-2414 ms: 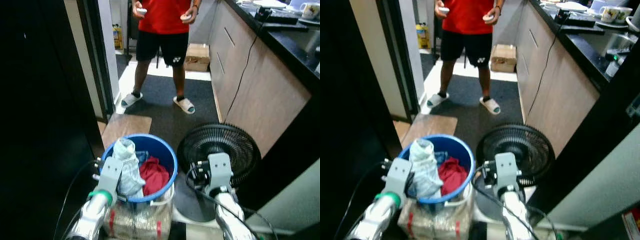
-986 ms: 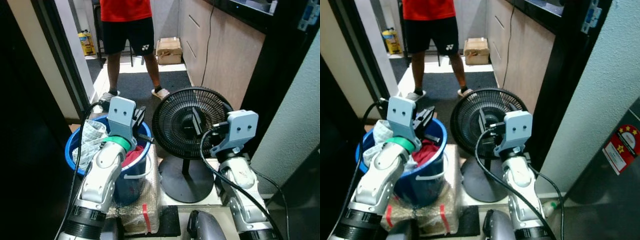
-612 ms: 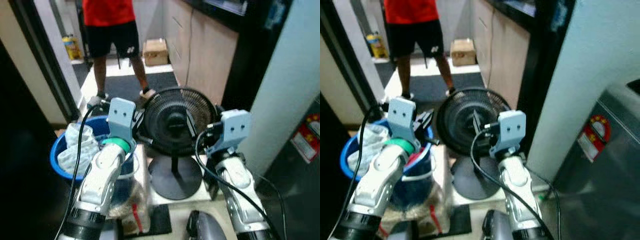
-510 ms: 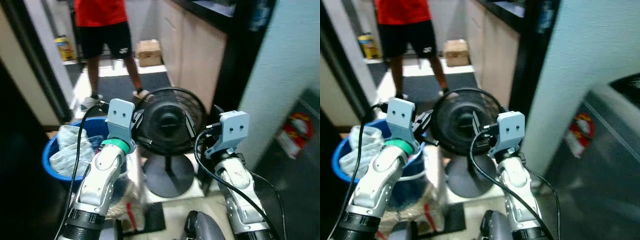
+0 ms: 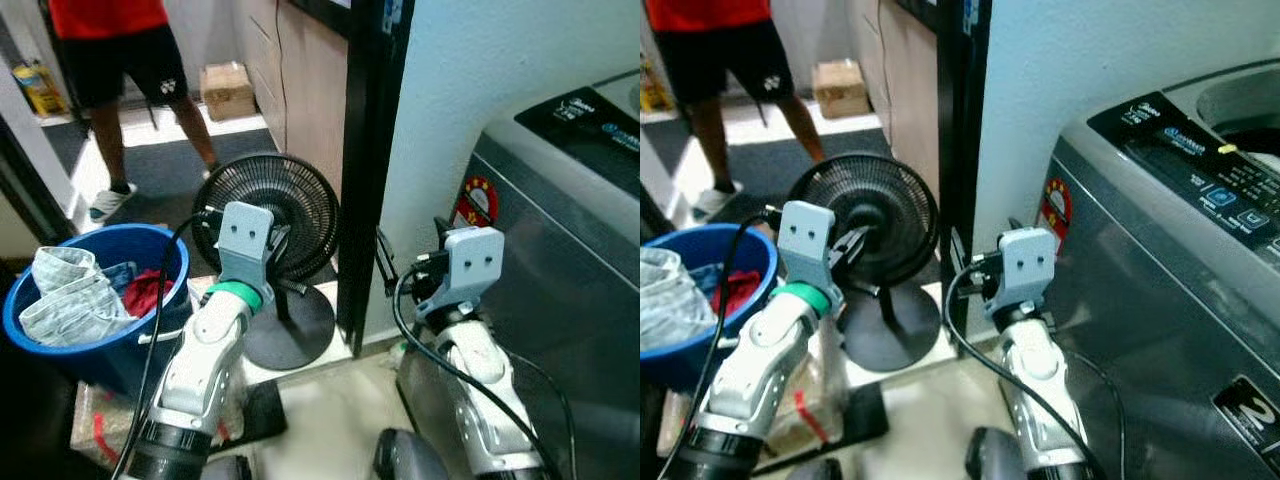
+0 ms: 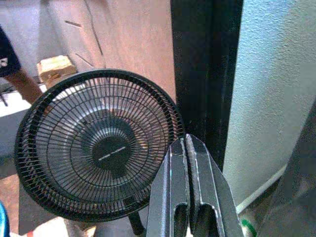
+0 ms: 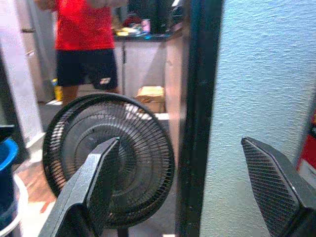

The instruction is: Clothes washing

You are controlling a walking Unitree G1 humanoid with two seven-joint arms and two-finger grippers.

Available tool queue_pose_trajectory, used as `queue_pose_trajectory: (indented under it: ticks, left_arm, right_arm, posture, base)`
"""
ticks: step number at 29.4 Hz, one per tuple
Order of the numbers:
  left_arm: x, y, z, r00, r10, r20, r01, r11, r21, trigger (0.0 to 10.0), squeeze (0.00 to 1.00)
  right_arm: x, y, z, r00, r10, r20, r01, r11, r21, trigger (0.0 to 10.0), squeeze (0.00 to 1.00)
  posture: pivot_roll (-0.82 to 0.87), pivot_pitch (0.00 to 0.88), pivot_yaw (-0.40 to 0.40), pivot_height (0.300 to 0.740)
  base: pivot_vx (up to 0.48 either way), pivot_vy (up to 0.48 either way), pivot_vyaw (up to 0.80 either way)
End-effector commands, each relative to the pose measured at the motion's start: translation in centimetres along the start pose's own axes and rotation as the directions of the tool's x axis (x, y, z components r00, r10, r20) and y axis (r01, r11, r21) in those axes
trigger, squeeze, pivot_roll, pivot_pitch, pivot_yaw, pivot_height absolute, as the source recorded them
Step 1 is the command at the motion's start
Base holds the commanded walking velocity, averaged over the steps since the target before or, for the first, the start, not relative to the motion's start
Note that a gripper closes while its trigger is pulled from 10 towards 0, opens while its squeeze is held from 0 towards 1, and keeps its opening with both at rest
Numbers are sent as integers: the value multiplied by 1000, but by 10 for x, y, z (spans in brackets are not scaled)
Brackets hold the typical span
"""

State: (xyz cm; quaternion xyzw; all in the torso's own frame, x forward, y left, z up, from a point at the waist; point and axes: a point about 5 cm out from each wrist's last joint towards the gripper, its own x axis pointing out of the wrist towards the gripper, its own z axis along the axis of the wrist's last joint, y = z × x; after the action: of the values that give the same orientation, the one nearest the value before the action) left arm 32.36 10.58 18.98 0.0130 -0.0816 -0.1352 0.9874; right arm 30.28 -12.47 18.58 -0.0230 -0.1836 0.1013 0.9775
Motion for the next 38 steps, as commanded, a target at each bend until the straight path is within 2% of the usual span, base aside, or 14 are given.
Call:
queue_pose_trajectory:
  ticks: [1, 31, 38]
  left_arm:
    - [-1, 3, -3, 1000, 15, -15, -15, 1000, 9, 10000, 0]
    - [-1, 5, -6, 999, 27, -37, -26, 999, 18, 10000, 0]
    - [-1, 4, -7, 999, 28, -39, -27, 999, 17, 10000, 0]
  right_arm:
    - [1, 2, -3, 1000, 9, -14, -9, 1000, 0, 10000, 0]
    - [2, 4, -5, 1000, 9, -26, -9, 1000, 4, 10000, 0]
    - [2, 1, -7, 999, -25, -35, 25, 1000, 0, 10000, 0]
  posture:
    - [15, 0, 44, 557]
    - [24, 0, 46, 557]
    - [24, 0, 45, 561]
  base:
    - [0, 0, 0]
    - [0, 0, 0]
    - [0, 0, 0]
